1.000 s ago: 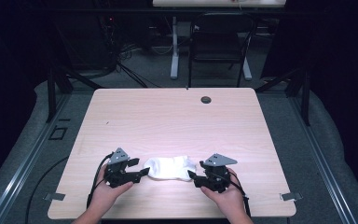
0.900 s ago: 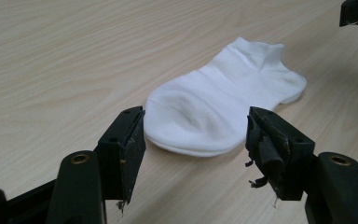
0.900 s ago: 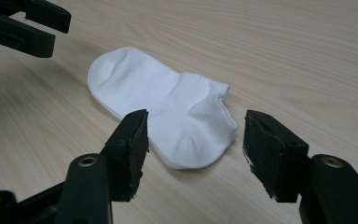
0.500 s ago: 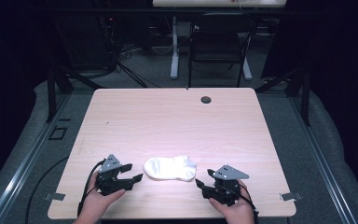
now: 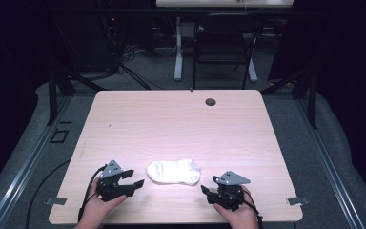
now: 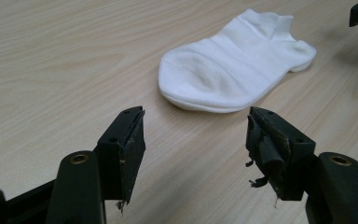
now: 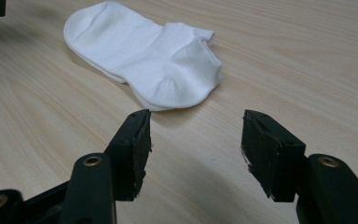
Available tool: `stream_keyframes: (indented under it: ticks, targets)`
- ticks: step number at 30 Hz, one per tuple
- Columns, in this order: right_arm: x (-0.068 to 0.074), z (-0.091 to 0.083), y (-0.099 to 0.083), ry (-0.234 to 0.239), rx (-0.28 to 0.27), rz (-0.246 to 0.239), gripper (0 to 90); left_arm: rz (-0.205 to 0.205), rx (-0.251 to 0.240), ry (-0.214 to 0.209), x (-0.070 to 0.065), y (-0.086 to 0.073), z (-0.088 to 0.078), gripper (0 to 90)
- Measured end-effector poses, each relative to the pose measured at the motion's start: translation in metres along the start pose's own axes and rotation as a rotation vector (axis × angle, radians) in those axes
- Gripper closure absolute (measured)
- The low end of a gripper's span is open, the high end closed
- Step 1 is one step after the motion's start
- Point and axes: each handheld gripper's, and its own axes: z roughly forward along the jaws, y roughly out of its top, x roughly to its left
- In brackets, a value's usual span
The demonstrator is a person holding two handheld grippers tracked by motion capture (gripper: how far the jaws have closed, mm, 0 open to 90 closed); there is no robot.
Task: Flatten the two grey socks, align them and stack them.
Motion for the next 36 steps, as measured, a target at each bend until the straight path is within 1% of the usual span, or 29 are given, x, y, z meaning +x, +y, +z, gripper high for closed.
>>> stream_keyframes:
  ticks: [2, 4, 5, 9, 11, 13, 15, 17, 19, 21, 24, 25, 26, 29, 30, 31, 33, 34, 35, 36]
  targets:
    - [0.000, 0.002, -0.001, 0.011, 0.009, 0.006, 42.5, 0.008, 0.009, -0.007, 0.001, -0.001, 0.001, 37.3]
    - [0.002, 0.004, -0.001, 0.024, 0.010, 0.010, 42.5, 0.001, 0.018, -0.009, 0.002, -0.003, 0.003, 37.3]
    - [0.003, 0.004, -0.001, 0.029, 0.015, 0.007, 42.5, -0.007, 0.024, -0.012, 0.001, -0.004, 0.005, 37.3]
    - [0.005, 0.008, -0.001, 0.038, 0.028, -0.009, 42.5, 0.015, 0.031, -0.011, -0.001, -0.004, 0.009, 37.4]
    - [0.006, 0.009, -0.002, 0.043, 0.022, -0.012, 42.8, 0.027, 0.035, -0.009, -0.001, -0.004, 0.010, 37.3]
    - [0.006, 0.010, -0.002, 0.045, 0.021, -0.020, 43.2, 0.026, 0.037, -0.015, -0.001, -0.004, 0.011, 37.3]
    - [0.006, 0.012, -0.002, 0.047, 0.019, -0.027, 44.1, 0.036, 0.039, -0.012, -0.001, -0.004, 0.012, 37.3]
    - [0.007, 0.013, -0.002, 0.053, 0.025, -0.032, 44.1, 0.033, 0.039, -0.009, -0.001, -0.004, 0.012, 37.3]
    - [0.007, 0.016, -0.002, 0.055, 0.026, -0.045, 44.1, 0.042, 0.042, -0.002, 0.000, -0.004, 0.013, 37.3]
    - [0.009, 0.017, -0.002, 0.057, 0.024, -0.058, 44.1, 0.040, 0.038, 0.001, 0.000, -0.004, 0.014, 37.3]
    - [0.010, 0.017, -0.001, 0.043, 0.009, -0.080, 43.7, 0.048, 0.040, 0.003, -0.001, -0.003, 0.015, 37.4]
    - [0.010, 0.017, -0.001, 0.035, 0.005, -0.083, 43.7, 0.056, 0.046, 0.004, -0.001, -0.003, 0.015, 37.4]
    - [0.010, 0.017, -0.001, 0.030, -0.008, -0.081, 43.7, 0.058, 0.042, -0.003, -0.001, -0.002, 0.016, 37.6]
    - [0.005, 0.018, -0.001, 0.012, -0.040, -0.070, 43.7, 0.060, 0.038, -0.002, 0.000, -0.002, 0.017, 37.9]
    - [0.003, 0.017, 0.000, 0.010, -0.039, -0.067, 43.6, 0.059, 0.037, 0.000, -0.001, -0.003, 0.018, 38.0]
    - [0.002, 0.018, 0.000, 0.011, -0.043, -0.068, 43.3, 0.071, 0.040, 0.002, 0.000, -0.002, 0.018, 38.1]
    - [0.000, 0.018, -0.001, 0.003, -0.038, -0.073, 42.9, 0.086, 0.039, 0.009, 0.000, -0.002, 0.017, 38.2]
    - [0.000, 0.019, -0.001, 0.007, -0.028, -0.070, 42.9, 0.092, 0.036, 0.026, 0.000, -0.001, 0.017, 38.2]
    - [0.000, 0.019, -0.001, 0.005, -0.013, -0.062, 42.9, 0.088, 0.028, 0.016, 0.000, -0.001, 0.017, 38.2]
    - [0.000, 0.019, -0.001, 0.006, -0.001, -0.059, 42.9, 0.090, 0.021, 0.016, 0.001, -0.001, 0.017, 38.2]
